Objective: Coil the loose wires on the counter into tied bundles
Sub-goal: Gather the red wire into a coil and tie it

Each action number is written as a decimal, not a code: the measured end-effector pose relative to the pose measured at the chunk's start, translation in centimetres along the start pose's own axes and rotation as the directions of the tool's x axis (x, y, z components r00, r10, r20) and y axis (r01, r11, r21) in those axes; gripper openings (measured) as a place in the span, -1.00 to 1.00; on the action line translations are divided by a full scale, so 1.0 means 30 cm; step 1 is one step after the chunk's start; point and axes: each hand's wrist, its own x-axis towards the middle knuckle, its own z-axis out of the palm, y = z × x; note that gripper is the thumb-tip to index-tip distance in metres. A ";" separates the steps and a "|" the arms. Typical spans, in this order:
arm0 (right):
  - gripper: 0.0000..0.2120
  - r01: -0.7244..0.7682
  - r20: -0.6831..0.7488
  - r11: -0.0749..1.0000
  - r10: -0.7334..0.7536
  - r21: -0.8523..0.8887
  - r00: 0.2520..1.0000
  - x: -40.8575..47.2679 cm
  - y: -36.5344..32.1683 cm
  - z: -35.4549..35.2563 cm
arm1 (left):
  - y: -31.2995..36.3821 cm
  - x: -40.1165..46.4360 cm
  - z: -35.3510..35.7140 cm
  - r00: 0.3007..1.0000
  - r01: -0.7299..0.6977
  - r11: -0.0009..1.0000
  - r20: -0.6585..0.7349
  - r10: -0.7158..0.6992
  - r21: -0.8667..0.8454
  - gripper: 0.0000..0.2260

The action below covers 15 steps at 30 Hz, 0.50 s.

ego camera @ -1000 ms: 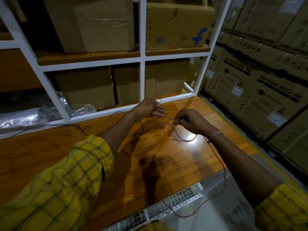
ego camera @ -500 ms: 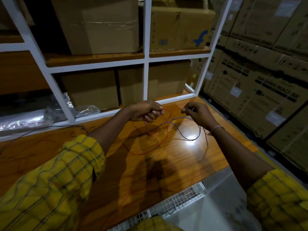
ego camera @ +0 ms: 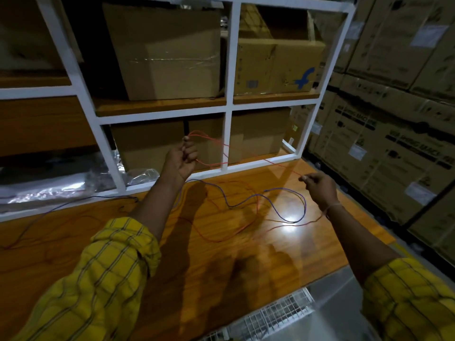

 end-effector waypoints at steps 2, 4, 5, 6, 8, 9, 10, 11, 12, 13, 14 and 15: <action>-0.82 0.042 0.001 0.963 -0.044 -0.268 0.999 -0.002 0.016 0.013 | -0.009 -0.003 -0.009 0.998 -0.007 0.997 -0.065 0.012 0.073 -0.77; -0.83 0.180 0.096 0.807 -0.152 -0.563 0.984 -0.028 -0.011 0.037 | -0.037 -0.019 0.004 0.996 0.017 0.987 -0.090 -0.003 0.158 -0.73; -0.85 0.261 0.181 0.693 -0.189 -0.672 0.965 -0.051 -0.043 0.052 | -0.051 -0.026 0.010 0.996 0.034 0.982 -0.092 -0.017 0.188 -0.77; -0.86 0.345 0.274 0.580 -0.208 -0.738 0.939 -0.075 -0.077 0.069 | -0.065 -0.031 0.017 0.995 0.050 0.976 -0.096 -0.030 0.213 -0.81; -0.86 0.498 0.455 0.403 -0.204 -0.768 0.867 -0.118 -0.147 0.102 | -0.090 -0.031 0.032 0.990 0.075 0.961 -0.132 -0.041 0.266 -0.79; -0.84 0.573 0.537 0.335 -0.202 -0.748 0.819 -0.137 -0.177 0.118 | -0.103 -0.027 0.039 0.988 0.085 0.954 -0.149 -0.043 0.289 -0.76; -0.83 0.642 0.608 0.279 -0.206 -0.714 0.766 -0.152 -0.200 0.136 | -0.117 -0.030 0.052 0.987 0.088 0.947 -0.159 -0.040 0.310 -0.74; -0.82 0.702 0.668 0.238 -0.215 -0.672 0.712 -0.165 -0.223 0.151 | -0.132 -0.035 0.066 0.985 0.088 0.936 -0.168 -0.031 0.342 -0.74; -0.82 0.753 0.715 0.208 -0.234 -0.624 0.658 -0.177 -0.243 0.165 | -0.147 -0.041 0.076 0.983 0.083 0.912 -0.181 -0.010 0.402 -0.74; -0.82 0.792 0.746 0.195 -0.264 -0.579 0.611 -0.187 -0.261 0.177 | -0.160 -0.042 0.079 0.981 0.078 0.871 -0.191 0.018 0.484 -0.73; -0.84 0.819 0.760 0.208 -0.307 -0.534 0.573 -0.193 -0.277 0.188 | -0.173 -0.044 0.083 0.983 0.081 0.816 -0.180 0.029 0.572 -0.73; -0.86 0.838 0.758 0.251 -0.358 -0.484 0.545 -0.196 -0.294 0.195 | -0.183 -0.042 0.081 0.988 0.088 0.756 -0.151 0.015 0.648 -0.75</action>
